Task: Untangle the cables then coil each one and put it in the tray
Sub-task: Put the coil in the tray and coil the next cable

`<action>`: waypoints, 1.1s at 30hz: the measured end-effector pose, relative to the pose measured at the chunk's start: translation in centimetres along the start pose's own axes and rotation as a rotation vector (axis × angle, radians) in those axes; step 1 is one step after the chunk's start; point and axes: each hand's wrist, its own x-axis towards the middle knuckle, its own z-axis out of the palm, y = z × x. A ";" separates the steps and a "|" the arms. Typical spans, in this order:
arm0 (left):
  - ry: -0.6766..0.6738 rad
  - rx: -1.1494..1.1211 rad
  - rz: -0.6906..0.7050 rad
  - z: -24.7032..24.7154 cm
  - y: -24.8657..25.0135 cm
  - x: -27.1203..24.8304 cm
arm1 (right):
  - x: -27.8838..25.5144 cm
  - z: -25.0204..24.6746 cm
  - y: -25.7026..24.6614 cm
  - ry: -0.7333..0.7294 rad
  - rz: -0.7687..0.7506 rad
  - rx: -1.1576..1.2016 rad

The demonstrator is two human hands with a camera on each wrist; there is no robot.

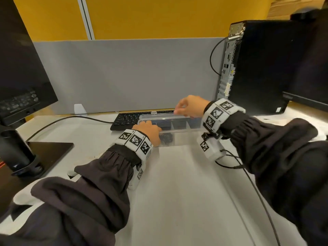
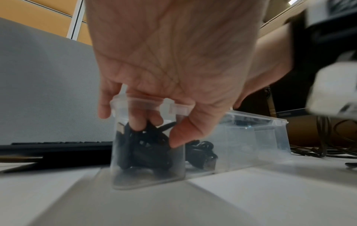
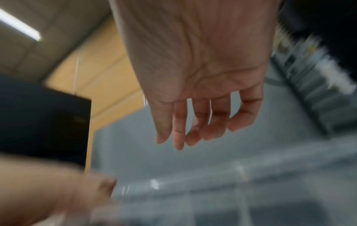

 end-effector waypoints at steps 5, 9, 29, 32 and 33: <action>0.013 -0.023 0.003 0.1 0.1 -0.6 | -5.7 -4.7 5.3 -0.177 0.141 -0.162; 0.024 -0.052 -0.013 0.2 0.1 -1.8 | -9.7 -4.4 8.0 -0.408 0.276 -0.207; -0.070 -1.589 0.334 -8.1 7.1 -9.0 | -14.9 -4.8 3.0 0.263 -0.319 -0.235; -0.007 -1.848 0.292 -8.1 4.8 -8.9 | -14.5 -4.4 5.0 0.049 -0.274 -0.098; 0.060 -1.923 0.265 -8.1 3.9 -8.9 | -14.4 -4.0 5.9 -0.038 -0.227 -0.105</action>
